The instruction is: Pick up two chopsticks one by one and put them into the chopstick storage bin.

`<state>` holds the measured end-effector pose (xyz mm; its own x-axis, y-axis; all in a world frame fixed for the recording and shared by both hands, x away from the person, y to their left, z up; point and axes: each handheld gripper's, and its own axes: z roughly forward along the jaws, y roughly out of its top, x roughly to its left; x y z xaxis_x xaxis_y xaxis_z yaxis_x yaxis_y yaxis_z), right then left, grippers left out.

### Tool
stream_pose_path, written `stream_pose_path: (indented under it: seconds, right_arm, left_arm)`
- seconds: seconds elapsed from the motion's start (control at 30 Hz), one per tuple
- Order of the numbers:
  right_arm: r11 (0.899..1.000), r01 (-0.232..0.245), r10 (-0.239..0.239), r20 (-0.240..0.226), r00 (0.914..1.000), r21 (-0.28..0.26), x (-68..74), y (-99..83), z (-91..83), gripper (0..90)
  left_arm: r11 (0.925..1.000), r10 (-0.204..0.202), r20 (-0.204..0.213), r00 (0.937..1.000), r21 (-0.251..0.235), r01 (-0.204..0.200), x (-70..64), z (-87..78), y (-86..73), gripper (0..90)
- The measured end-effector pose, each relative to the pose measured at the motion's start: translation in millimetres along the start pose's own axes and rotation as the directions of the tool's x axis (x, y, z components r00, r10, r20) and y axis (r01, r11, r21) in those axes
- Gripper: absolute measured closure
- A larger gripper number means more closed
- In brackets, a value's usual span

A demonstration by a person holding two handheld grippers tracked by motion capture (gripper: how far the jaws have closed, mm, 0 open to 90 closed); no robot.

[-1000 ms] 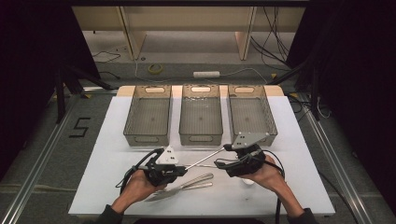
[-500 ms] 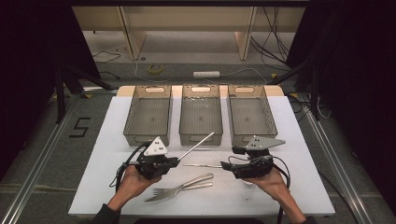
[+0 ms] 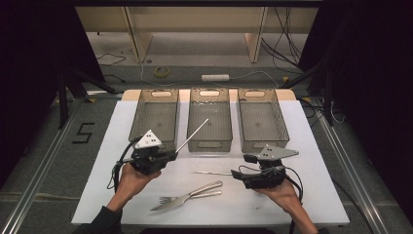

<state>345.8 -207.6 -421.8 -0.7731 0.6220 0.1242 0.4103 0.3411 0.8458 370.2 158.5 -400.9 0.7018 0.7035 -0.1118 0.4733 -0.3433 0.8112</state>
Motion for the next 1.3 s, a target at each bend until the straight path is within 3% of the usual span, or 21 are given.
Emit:
stream_pose_path:
  seconds: [0.27,0.43,0.73,0.87,1.17,1.3]
  right_arm:
    - [1.0,0.004,-0.004,-0.003,1.0,0.0,1.5,-1.7,-1.2,26.8]
    - [1.0,0.009,-0.009,-0.001,1.0,0.002,3.2,-2.8,-1.6,26.8]
    - [1.0,0.018,-0.018,-0.008,0.9998,0.011,6.4,-4.8,-0.7,26.8]
    - [1.0,0.025,-0.025,-0.009,0.9996,0.015,7.9,-5.1,-0.6,26.7]
    - [1.0,0.025,-0.025,-0.012,0.9996,0.014,7.7,-6.9,-1.2,26.7]
    - [1.0,0.024,-0.024,-0.012,0.9996,0.014,7.3,-7.3,-0.6,26.7]
  left_arm:
    - [0.9988,-0.045,-0.046,0.9979,-0.02,0.044,22.1,-2.2,11.6,85.7]
    - [0.9952,-0.086,-0.09,0.9922,-0.055,0.081,38.5,-4.1,20.1,85.7]
    - [0.9834,-0.165,-0.17,0.9717,-0.105,0.148,73.4,0.1,31.2,85.7]
    - [0.9805,-0.18,-0.193,0.9646,-0.114,0.16,86.8,5.0,34.9,85.7]
    - [0.9645,-0.246,-0.222,0.9434,-0.152,0.216,114.0,10.8,34.8,85.7]
    - [0.9611,-0.26,-0.235,0.9367,-0.157,0.227,122.0,13.0,34.2,85.7]
